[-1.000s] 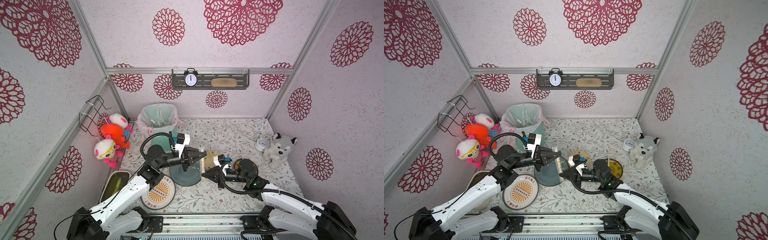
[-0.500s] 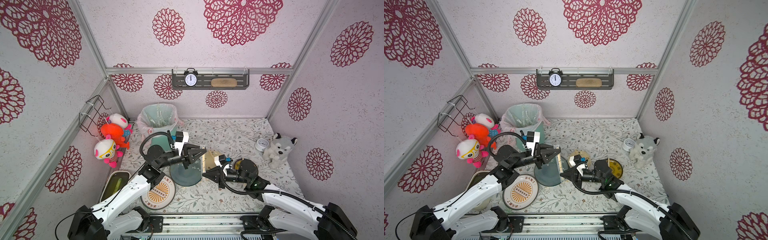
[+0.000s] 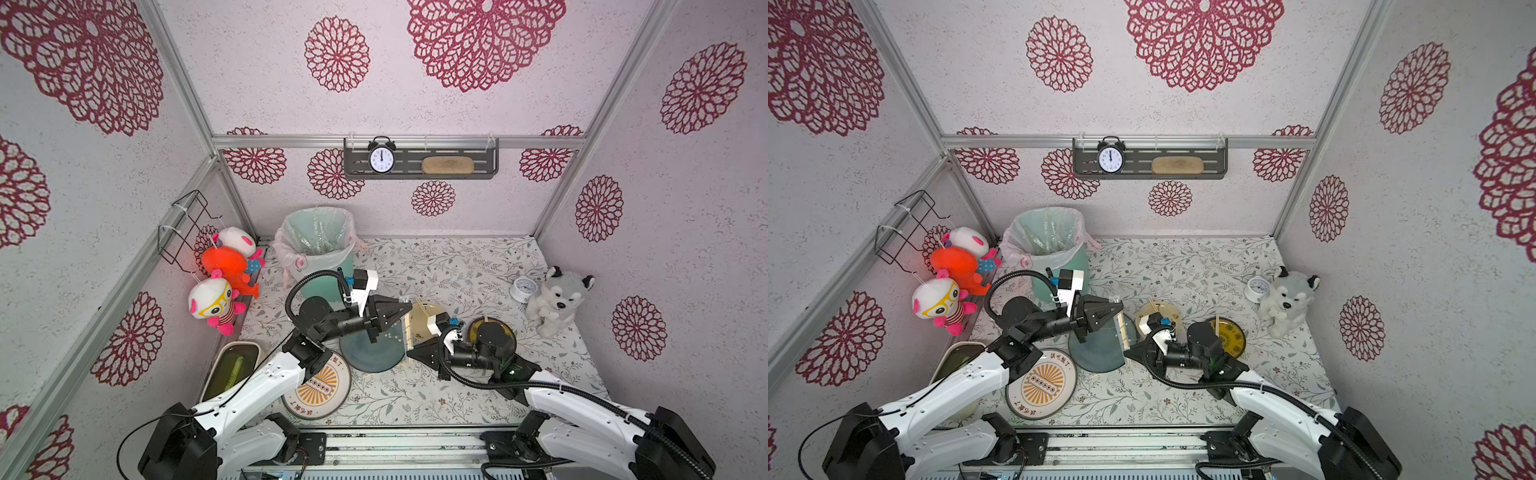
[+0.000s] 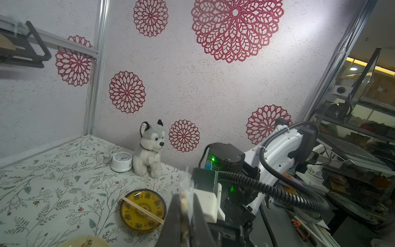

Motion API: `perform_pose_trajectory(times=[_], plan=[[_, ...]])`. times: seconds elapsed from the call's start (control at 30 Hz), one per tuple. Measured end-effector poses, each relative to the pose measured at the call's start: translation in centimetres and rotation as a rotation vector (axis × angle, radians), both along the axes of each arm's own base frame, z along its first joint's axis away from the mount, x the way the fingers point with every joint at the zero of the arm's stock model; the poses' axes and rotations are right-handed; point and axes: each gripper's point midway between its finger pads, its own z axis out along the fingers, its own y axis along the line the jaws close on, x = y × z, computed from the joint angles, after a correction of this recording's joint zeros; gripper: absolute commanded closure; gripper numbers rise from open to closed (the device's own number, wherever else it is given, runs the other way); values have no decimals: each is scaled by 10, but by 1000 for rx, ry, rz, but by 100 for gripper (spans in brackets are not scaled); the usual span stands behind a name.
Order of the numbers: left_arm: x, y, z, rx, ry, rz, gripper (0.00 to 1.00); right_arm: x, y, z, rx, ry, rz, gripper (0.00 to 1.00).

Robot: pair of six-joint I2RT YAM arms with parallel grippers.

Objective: Remove the packaging of disposable chopsticks
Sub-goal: Remove the packet bag from the disposable chopsticks.

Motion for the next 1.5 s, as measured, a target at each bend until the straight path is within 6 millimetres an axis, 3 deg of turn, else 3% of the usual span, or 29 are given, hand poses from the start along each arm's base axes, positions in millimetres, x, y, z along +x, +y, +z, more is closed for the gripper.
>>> perform_pose_trajectory(times=[0.13,0.33,0.4,0.53,0.67,0.87,1.0,1.23,1.37,1.5], plan=[[-4,-1,-11,-5,6,22,92,-2,-1,-10,-35,30,1,100],[-10,5,-13,-41,-25,49,92,-4,0,-11,-40,32,10,100],[-11,8,-13,-52,-36,56,88,-5,0,-11,-40,32,13,100],[-12,8,-18,-47,-35,56,89,-6,0,-9,-34,29,19,100],[-14,7,-17,-53,-39,46,99,-6,-1,-9,-34,27,14,100],[-14,4,-18,-60,-37,45,91,-6,-2,-5,-28,19,6,100],[-13,-2,-21,-77,-40,56,98,-6,-5,-4,-27,20,4,100],[-10,-17,-35,-81,-25,57,95,-5,-7,-15,-69,67,4,100],[-9,-17,-42,-95,-24,72,99,-6,-9,-19,-102,93,6,100],[-8,-14,-42,-113,-31,86,96,-7,-10,-18,-130,103,3,100]])
